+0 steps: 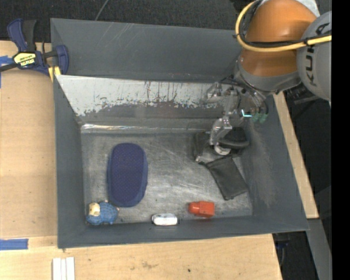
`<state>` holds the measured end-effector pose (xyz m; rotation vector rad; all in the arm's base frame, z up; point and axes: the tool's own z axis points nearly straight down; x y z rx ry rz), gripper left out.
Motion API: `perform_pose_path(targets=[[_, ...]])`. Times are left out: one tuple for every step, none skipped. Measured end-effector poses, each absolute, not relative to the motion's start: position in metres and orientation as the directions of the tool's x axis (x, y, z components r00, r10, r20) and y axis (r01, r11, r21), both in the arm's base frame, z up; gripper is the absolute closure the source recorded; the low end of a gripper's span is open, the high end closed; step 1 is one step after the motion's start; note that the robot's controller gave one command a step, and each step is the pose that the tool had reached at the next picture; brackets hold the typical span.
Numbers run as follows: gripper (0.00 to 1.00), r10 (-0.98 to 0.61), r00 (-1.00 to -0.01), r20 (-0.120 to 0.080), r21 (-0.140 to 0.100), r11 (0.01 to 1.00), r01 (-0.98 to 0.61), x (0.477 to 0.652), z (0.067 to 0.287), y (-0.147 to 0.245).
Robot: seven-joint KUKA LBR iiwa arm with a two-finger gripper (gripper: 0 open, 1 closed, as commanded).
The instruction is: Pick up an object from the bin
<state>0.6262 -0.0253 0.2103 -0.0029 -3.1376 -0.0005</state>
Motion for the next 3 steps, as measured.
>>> perform_pose_path(targets=[[0.00,0.527,-0.850,-0.011,0.005,0.850,0.527,0.610,0.093,-0.074],[1.00,0.527,-0.850,-0.014,0.003,0.850,0.527,0.610,0.094,-0.076],[1.00,0.473,-0.881,-0.004,0.001,0.881,0.473,0.595,0.249,-0.084]])
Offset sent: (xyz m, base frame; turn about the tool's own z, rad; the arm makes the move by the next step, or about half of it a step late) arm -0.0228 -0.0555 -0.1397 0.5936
